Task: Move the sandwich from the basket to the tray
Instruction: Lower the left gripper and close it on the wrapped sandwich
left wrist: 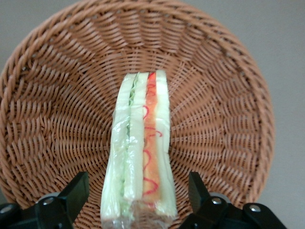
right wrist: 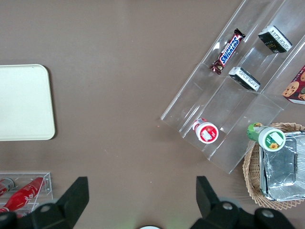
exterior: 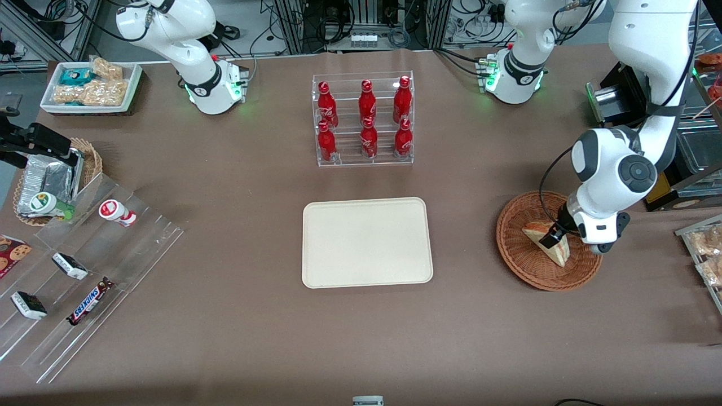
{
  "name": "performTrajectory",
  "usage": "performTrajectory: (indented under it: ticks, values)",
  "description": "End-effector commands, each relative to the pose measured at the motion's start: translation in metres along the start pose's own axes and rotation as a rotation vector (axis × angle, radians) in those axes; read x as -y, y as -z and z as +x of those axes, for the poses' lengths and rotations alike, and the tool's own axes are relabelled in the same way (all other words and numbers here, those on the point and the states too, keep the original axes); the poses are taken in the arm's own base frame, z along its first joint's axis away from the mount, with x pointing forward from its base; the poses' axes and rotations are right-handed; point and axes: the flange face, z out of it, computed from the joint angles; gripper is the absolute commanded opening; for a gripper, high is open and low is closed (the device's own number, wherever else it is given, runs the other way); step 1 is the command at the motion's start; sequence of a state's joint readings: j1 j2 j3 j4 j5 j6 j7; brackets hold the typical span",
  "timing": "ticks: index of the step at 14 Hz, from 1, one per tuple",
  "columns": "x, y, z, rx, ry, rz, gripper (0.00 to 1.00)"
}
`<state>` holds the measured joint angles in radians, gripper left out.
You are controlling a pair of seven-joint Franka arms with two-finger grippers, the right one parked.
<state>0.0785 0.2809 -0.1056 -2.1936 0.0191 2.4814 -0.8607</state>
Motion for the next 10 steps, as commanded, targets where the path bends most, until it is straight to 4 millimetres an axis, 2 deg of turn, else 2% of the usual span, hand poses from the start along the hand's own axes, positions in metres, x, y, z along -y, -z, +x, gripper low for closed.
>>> performTrajectory:
  ticks: [1, 2, 3, 5, 8, 10]
  values:
    - [-0.003, 0.007, 0.001, -0.011, 0.015, 0.0, 0.11]
    - [-0.004, 0.01, 0.0, -0.007, 0.01, 0.007, 0.04]
    - [-0.01, 0.019, 0.001, -0.009, -0.006, 0.022, 0.02]
    - [-0.031, 0.052, 0.008, 0.016, -0.038, 0.096, 0.03]
    - [-0.086, 0.094, -0.019, 0.031, -0.117, 0.119, 0.03]
    - [-0.121, 0.11, -0.048, 0.054, -0.174, 0.132, 0.03]
